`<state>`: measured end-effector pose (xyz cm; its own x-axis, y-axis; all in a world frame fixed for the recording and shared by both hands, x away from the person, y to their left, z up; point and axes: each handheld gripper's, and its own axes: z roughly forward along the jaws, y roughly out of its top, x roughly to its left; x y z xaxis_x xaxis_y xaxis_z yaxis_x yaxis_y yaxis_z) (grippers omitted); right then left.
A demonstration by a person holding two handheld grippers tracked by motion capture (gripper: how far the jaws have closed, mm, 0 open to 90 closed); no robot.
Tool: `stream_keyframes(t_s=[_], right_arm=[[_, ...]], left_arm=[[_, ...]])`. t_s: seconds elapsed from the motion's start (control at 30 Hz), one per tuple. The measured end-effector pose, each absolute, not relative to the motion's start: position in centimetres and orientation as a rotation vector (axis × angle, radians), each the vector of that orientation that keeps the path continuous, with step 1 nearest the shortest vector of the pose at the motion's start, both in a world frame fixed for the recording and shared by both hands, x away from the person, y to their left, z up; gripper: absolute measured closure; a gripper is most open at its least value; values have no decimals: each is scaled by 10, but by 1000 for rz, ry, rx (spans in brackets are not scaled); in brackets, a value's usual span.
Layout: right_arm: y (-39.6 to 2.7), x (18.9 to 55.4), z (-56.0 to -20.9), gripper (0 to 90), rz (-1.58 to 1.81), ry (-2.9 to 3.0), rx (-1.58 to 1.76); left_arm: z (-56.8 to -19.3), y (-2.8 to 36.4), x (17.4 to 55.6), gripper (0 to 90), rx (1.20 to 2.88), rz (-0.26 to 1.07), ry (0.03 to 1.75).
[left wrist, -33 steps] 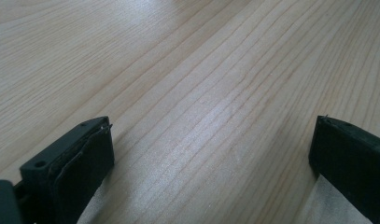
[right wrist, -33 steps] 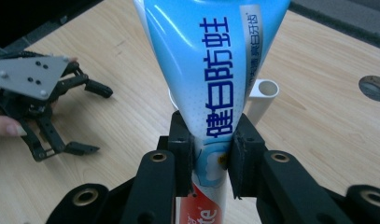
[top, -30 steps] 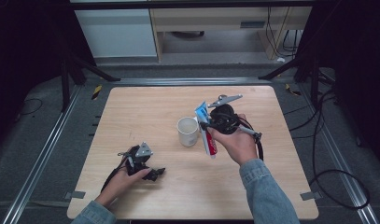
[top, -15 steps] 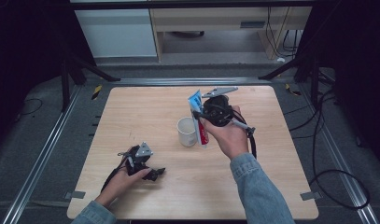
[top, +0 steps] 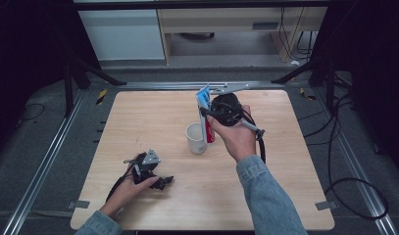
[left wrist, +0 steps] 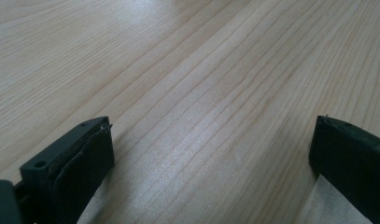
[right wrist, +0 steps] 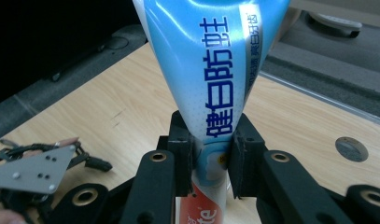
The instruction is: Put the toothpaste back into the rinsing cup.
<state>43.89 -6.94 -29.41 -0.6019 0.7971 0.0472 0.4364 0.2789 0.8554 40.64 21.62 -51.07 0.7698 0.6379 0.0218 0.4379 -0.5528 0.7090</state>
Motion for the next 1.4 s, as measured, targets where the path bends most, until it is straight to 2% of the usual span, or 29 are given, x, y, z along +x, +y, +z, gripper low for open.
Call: stream_keyframes(t_s=[1.4], right_arm=[[-52, 473, -308, 736, 1317, 1959, 1114]], left_arm=[[-511, 216, 406, 0, 2246, 359, 797]])
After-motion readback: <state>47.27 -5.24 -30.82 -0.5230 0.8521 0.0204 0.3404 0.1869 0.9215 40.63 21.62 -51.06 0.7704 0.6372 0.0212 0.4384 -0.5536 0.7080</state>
